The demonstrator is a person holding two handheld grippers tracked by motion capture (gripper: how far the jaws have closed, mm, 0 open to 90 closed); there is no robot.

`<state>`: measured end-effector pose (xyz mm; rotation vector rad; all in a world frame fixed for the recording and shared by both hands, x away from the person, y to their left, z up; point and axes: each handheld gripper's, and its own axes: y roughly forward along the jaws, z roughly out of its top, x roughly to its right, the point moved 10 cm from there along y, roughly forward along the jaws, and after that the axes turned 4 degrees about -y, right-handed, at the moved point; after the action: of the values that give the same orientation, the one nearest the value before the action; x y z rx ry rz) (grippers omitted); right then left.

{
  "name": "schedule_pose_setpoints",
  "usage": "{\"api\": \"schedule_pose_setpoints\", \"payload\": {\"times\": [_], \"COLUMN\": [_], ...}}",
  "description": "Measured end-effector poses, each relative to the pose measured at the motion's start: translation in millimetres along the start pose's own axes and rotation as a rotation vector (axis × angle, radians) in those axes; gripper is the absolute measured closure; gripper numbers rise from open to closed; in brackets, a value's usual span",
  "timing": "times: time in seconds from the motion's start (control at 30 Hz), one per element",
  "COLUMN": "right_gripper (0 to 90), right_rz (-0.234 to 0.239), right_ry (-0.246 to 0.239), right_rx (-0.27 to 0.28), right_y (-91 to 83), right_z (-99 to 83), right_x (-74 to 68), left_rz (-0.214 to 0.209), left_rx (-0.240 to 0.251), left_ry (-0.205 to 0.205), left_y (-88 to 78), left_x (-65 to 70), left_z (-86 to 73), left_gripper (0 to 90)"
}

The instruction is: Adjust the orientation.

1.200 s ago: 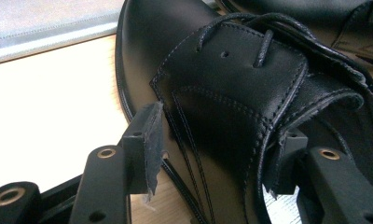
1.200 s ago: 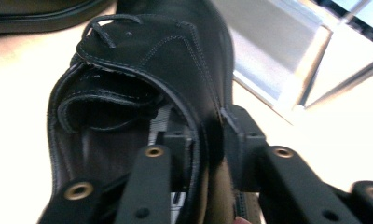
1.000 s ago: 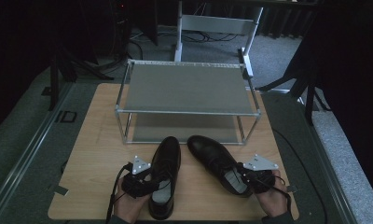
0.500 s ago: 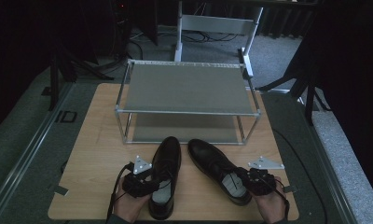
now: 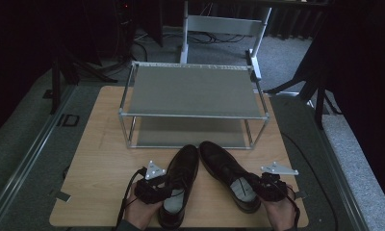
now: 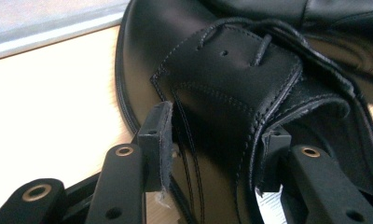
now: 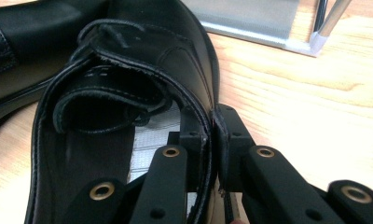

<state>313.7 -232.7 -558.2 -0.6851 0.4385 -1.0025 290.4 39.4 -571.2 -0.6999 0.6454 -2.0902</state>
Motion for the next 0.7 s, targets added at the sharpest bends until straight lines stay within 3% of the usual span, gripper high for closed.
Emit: {"api": "schedule_pose_setpoints", "payload": {"times": [0.13,0.4,0.53,0.63,0.7], "right_gripper": [81.2,80.9,80.1,80.4,80.5], "right_rz": [0.004,0.052,0.069,0.087,0.113], "right_ry": [-0.002,0.012,-0.002,-0.014,-0.008], "right_rx": [-0.001,0.006,-0.011,-0.023,-0.014], "right_y": [-2.7,-9.3,-10.7,-12.8,-16.9], "right_z": [-1.3,-2.0,-7.0,-11.8,-12.4], "right_x": [-1.6,-6.3,-10.0,-12.5,-13.5], "left_rz": [0.010,-0.021,-0.022,-0.001,0.002], "left_rx": [0.016,0.060,0.074,0.086,0.065], "left_ry": [0.009,-0.078,-0.102,-0.112,-0.091], "left_y": [2.9,11.8,16.8,18.9,21.9], "left_x": [8.5,11.3,17.4,22.7,28.2], "left_z": [3.9,2.5,3.4,5.3,4.2], "left_gripper": [56.0,56.5,56.4,56.1,55.7]}}
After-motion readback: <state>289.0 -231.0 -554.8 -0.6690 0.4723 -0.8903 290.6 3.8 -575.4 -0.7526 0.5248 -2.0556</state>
